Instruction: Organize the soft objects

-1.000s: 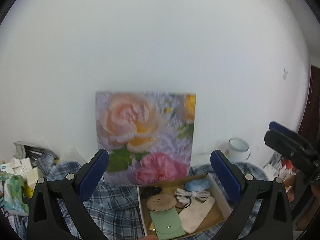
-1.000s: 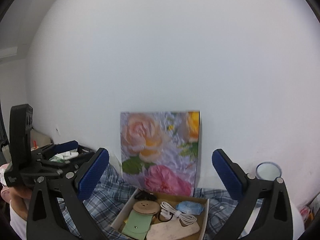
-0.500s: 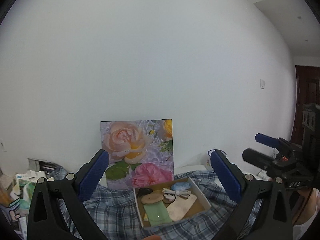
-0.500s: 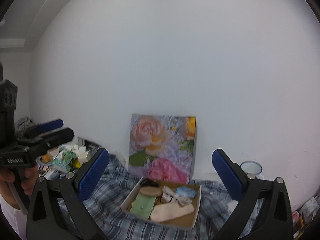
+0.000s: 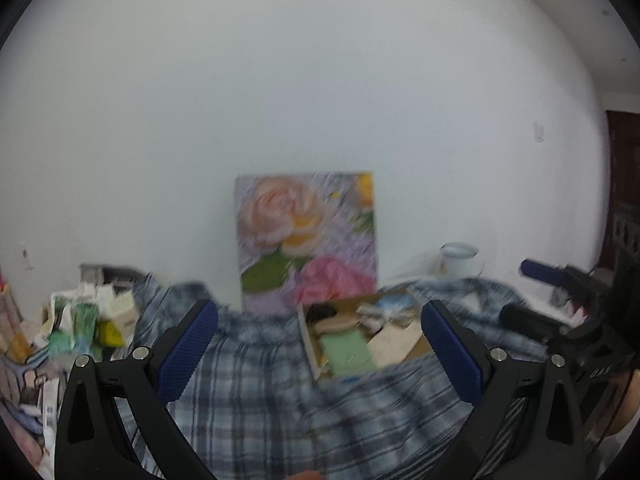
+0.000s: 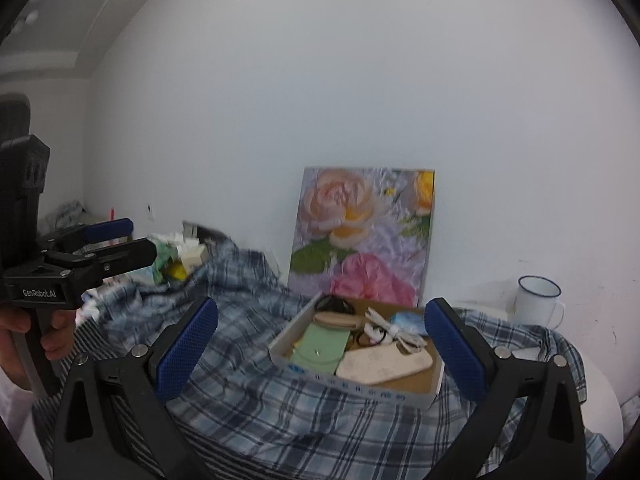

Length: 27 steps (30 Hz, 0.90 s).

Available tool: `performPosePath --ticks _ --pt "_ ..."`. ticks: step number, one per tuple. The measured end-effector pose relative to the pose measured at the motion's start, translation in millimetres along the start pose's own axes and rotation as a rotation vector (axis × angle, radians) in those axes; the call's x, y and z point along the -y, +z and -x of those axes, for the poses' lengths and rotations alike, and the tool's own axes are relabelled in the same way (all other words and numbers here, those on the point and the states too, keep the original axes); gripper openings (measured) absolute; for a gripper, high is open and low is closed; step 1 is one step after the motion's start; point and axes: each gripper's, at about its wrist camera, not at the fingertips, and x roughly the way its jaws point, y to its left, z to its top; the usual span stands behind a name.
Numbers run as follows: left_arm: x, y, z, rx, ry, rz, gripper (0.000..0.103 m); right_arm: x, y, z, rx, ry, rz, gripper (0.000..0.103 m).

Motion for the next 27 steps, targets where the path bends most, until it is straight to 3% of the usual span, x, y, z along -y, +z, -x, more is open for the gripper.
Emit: performPosePath --ticks 7,12,13,20,27 --pt "-20.7 -55.8 -28.5 -0.097 0.102 0.036 0.103 -1.0 -43.8 -26.7 -0.055 -0.045 -0.011 0.103" --pt "-28.9 -83.1 -47.3 -0.114 0.163 0.037 0.103 10.2 -59.2 -46.1 -0.146 -0.035 -0.059 0.103" --pt "-32.3 -84.8 -54.8 -0.154 0.160 0.050 0.103 12.3 -61.5 -48.4 -0.155 -0.032 -0.071 0.103" --pt "-57.3 -93.7 -67.5 -0.221 0.154 0.160 0.103 13.9 -66.8 -55.8 -0.196 -0.043 -0.080 0.103" --pt "-44.1 -93.3 -68.0 -0.215 0.167 0.095 0.103 12.3 -67.3 -57.2 -0.198 -0.038 -0.077 0.103"
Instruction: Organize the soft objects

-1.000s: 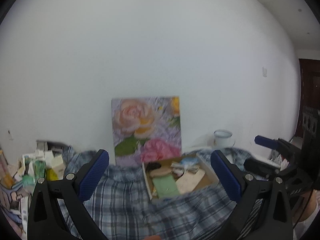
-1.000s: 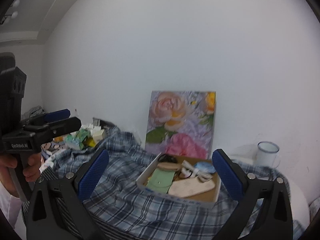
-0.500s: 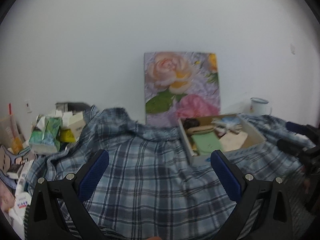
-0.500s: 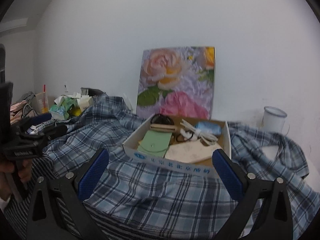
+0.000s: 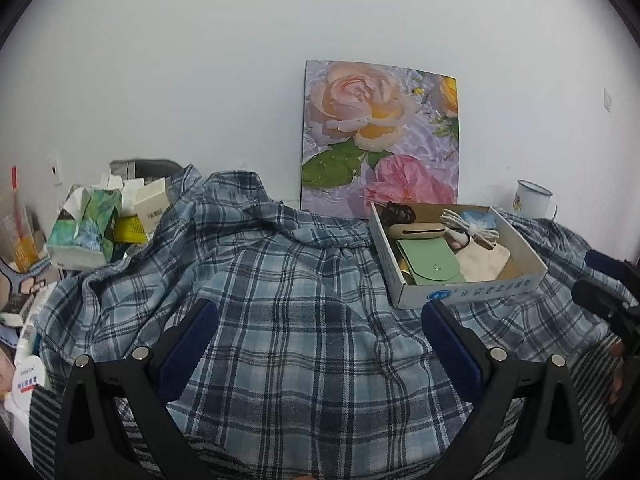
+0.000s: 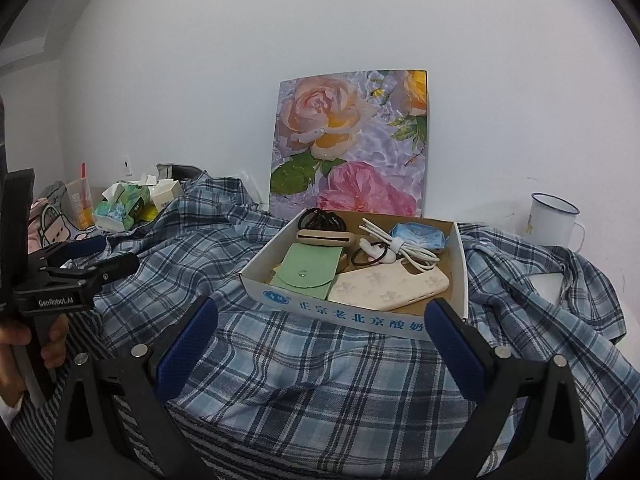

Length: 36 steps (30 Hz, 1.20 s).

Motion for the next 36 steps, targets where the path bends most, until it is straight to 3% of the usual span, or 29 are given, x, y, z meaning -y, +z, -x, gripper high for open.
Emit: performPosePath --ticks 10,36 --pt "17.9 -0.6 3.1 0.020 0.011 -0.096 0.103 4.1 -1.7 0.9 0.000 0.000 -0.042 0.103" --pt "21.8 -2.1 -3.3 0.000 0.002 -0.109 0.103 -7.0 -2.3 -7.4 -0.035 -0.021 0.027 0.103"
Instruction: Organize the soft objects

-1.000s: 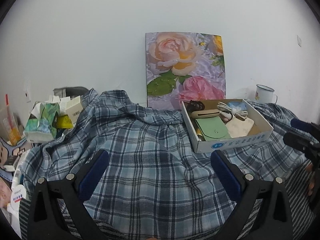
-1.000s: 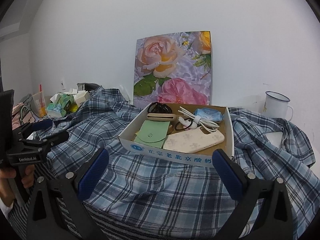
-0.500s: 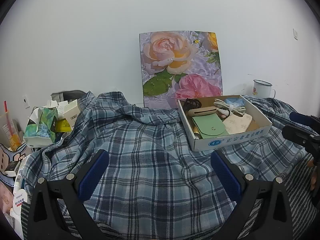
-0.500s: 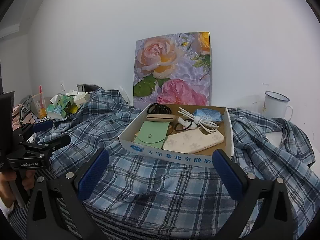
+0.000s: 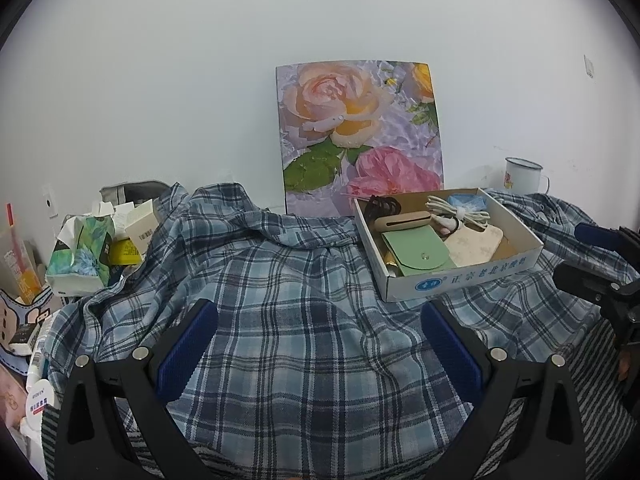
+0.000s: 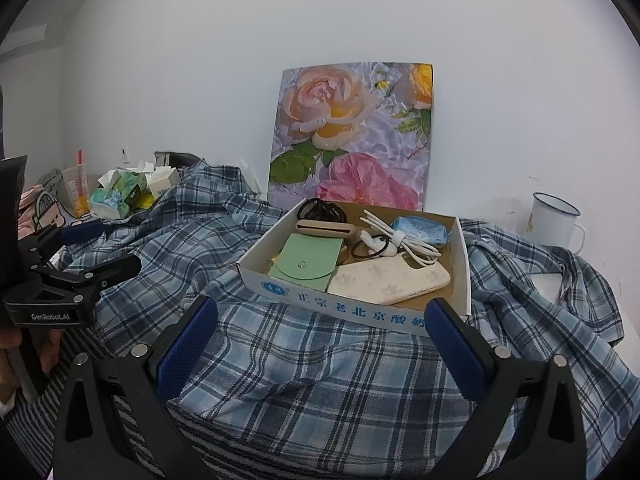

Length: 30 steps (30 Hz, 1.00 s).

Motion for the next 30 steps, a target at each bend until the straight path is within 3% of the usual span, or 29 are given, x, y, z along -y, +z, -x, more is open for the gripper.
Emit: performPosePath --ticks 14,30 --pt "2.3 -0.9 7.7 0.032 -0.003 -0.036 0.103 -1.2 -0.1 -2.9 -0.011 0.011 0.017 0.103" --pt "1.9 -1.0 2.5 0.009 -0.008 -0.031 0.103 -2.3 -0.3 -5.0 -0.018 0.007 0.017 0.103"
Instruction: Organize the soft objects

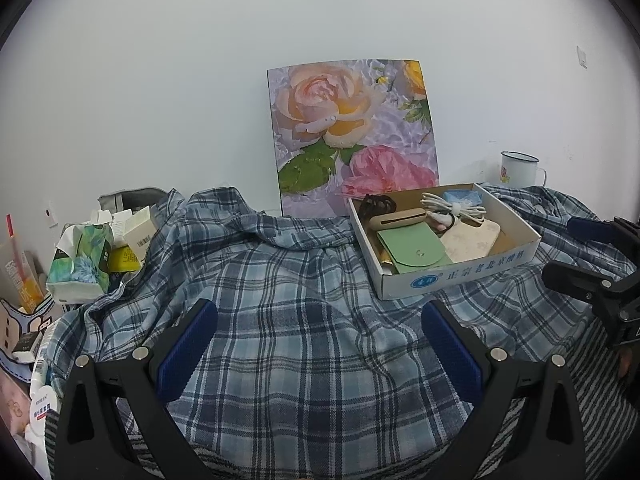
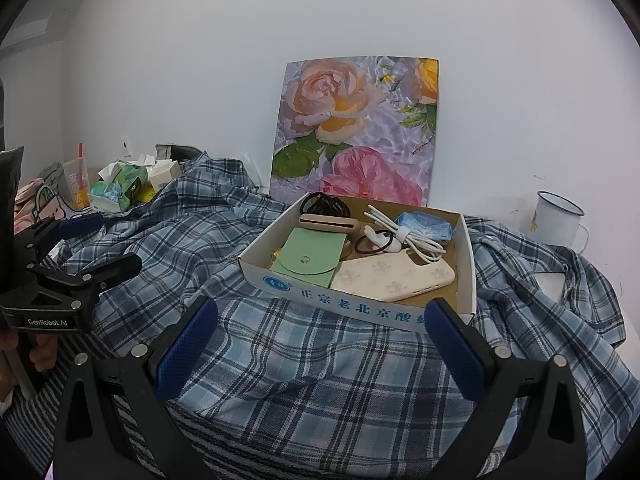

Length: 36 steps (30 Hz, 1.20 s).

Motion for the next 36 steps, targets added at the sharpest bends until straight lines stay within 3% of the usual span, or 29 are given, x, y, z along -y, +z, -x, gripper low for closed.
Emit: performPosePath --ticks 36 --pt "1.2 -2.0 -11.0 -0.052 0.009 -0.041 0.103 0.6 -0.9 -3.2 -0.014 -0.009 0.009 0.103"
